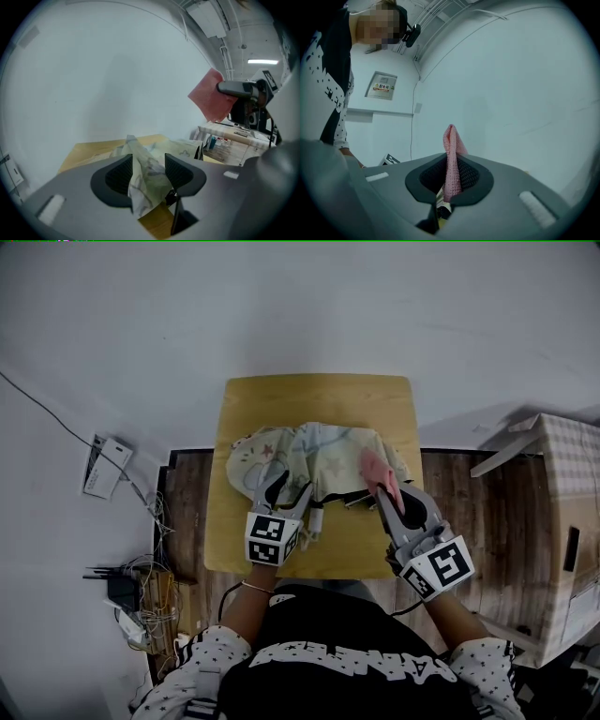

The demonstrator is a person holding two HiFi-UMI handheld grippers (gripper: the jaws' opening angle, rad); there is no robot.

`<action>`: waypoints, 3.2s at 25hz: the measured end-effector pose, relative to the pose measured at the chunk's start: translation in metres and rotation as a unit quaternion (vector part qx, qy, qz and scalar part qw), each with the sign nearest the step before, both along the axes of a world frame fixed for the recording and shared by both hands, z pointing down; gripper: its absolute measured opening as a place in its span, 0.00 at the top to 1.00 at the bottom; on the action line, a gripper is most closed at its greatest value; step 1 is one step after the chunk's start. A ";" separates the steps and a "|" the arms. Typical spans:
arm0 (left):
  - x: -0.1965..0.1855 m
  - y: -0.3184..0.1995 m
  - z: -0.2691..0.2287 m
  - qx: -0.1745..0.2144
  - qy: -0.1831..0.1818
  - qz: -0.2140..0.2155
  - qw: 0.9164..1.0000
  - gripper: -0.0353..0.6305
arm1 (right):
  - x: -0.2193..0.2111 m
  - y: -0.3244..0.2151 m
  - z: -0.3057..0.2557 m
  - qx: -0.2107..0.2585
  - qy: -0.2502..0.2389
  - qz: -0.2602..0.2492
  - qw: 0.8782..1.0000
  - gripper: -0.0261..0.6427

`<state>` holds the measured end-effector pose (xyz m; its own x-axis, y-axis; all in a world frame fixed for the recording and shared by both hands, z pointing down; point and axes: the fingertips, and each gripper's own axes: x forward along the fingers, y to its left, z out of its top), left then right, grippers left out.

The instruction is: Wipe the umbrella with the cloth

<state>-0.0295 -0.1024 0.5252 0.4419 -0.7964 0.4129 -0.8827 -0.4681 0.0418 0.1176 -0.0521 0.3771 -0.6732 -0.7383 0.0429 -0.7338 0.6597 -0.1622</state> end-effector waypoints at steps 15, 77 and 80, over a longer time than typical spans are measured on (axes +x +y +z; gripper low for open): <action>-0.035 -0.009 -0.012 -0.030 0.065 0.017 0.997 0.94 | -0.052 -0.044 0.032 -0.001 0.063 -0.030 0.998 0.92; -0.062 -0.007 -0.034 -0.008 0.079 0.039 0.996 0.94 | -0.163 -0.016 0.083 0.006 0.143 -0.258 0.956 0.92; -0.063 -0.006 -0.032 -0.010 0.078 0.038 0.996 0.94 | -0.151 -0.046 0.059 0.023 0.127 -0.217 0.968 0.92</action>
